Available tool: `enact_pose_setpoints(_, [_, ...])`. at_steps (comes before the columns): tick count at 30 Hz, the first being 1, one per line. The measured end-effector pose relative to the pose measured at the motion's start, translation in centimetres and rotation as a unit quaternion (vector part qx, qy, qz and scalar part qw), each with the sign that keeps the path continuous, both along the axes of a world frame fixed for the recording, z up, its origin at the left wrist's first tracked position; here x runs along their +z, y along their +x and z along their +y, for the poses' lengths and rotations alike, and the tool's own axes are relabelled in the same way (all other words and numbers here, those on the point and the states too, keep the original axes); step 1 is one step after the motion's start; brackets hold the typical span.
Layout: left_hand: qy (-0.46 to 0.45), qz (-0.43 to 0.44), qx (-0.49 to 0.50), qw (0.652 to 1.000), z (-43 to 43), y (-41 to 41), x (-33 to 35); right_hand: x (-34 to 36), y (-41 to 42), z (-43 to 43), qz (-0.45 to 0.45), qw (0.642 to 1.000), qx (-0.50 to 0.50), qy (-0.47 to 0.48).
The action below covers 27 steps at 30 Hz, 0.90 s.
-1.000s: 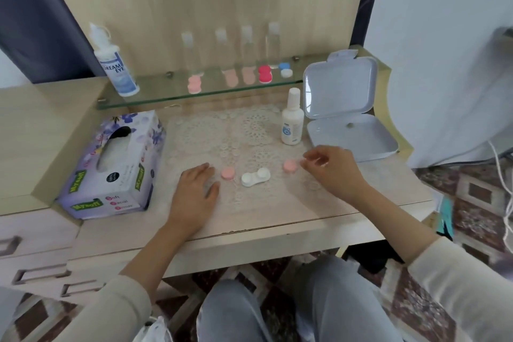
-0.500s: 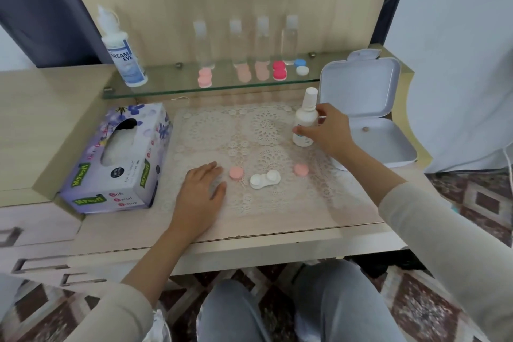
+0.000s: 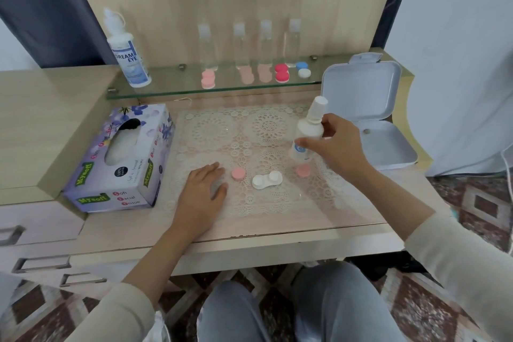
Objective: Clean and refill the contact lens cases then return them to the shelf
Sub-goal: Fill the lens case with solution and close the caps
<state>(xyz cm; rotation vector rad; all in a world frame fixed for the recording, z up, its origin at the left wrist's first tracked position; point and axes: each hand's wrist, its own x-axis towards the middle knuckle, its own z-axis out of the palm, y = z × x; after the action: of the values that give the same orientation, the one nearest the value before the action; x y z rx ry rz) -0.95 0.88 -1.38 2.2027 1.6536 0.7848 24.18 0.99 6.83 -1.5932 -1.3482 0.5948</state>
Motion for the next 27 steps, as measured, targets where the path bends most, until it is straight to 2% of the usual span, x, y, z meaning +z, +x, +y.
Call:
enact_pose_setpoints(6, [-0.040, -0.028, 0.022, 0.999, 0.8, 0.5, 1.9, -1.8, -0.2, -3.5, -0.018, 0.998, 0.049, -0.021])
enact_pose_setpoints(8, [0.007, -0.023, 0.011, 1.000, 0.9, 1.3, 3.7, -2.2, -0.1, -3.8, -0.020, 0.998, 0.056, -0.027])
enact_pose_setpoints(10, [0.066, -0.044, -0.026, 0.997, 0.7, 2.9, 6.3, -2.5, -0.1, -3.9, -0.019, 0.997, 0.063, -0.029])
enact_pose_setpoints(12, [0.079, -0.070, -0.079, 0.991, 0.3, 5.1, 8.8, -2.5, -0.2, -4.0, -0.010, 0.997, 0.069, -0.025])
enact_pose_setpoints(16, [0.068, -0.095, -0.227, 0.967, -0.1, 9.1, 12.5, -2.9, -0.4, -4.2, 0.011, 0.997, 0.075, -0.013])
enact_pose_setpoints(19, [0.008, -0.042, -0.310, 0.950, 0.2, 10.7, 13.7, -3.1, -0.3, -4.3, 0.020, 0.997, 0.075, -0.008])
enact_pose_setpoints(22, [-0.055, -0.011, -0.299, 0.953, 0.6, 11.3, 14.1, -3.1, -0.3, -4.6, 0.030, 0.996, 0.079, -0.008])
enact_pose_setpoints(25, [-0.021, 0.005, -0.258, 0.966, 0.8, 11.5, 13.9, -3.0, -0.4, -4.8, 0.034, 0.996, 0.087, -0.004])
enact_pose_setpoints(27, [-0.033, -0.009, -0.252, 0.967, 0.8, 11.3, 13.8, -3.0, -0.4, -4.8, 0.040, 0.995, 0.088, -0.004])
